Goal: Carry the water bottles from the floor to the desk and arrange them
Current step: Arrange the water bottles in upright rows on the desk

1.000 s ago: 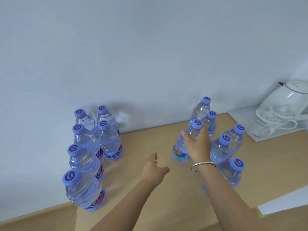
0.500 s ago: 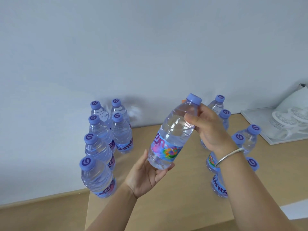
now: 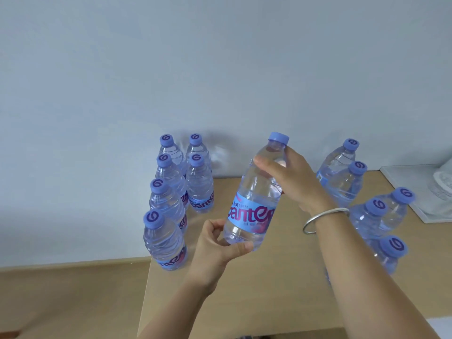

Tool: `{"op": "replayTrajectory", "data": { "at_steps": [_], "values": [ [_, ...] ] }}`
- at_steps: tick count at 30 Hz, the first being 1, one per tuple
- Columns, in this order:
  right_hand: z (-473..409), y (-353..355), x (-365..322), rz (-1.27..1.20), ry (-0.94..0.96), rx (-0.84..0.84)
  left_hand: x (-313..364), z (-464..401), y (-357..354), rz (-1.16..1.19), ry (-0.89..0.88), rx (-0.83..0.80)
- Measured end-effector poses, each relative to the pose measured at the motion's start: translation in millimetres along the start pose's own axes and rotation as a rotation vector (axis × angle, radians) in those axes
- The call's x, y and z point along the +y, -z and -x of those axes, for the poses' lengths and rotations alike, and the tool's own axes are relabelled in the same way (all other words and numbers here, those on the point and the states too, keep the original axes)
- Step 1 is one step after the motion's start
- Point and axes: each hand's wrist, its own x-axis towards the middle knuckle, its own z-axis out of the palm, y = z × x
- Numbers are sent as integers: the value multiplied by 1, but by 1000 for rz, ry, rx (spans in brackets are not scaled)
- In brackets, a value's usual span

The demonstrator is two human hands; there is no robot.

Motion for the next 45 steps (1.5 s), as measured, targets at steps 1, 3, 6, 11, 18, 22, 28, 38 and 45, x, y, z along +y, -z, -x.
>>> {"op": "replayTrajectory", "data": {
  "at_steps": [1,3,6,11,18,22,28,38,45],
  "values": [
    [0,-3,0,-29,18,10,1,1,2,-4,2,-16],
    [-1,-7,-2,-83,48,-40,7,1,11,63,39,-114],
    [-2,-9,-6,-158,63,-176,19,0,25,81,74,-366],
    [-4,-12,-14,-182,83,-302,20,0,27,70,34,-322],
    [-6,-11,-17,34,-50,-414,9,6,31,105,64,-294],
    [-8,-18,-8,28,-50,-386,6,7,34,108,67,-271],
    [-12,-30,-1,28,-61,-408,-4,7,43,94,69,-238],
    [-15,-70,47,115,-94,-338,-31,3,34,-292,95,254],
    [-10,-96,69,159,-77,-298,-42,-7,32,-350,291,225]
  ]
}}
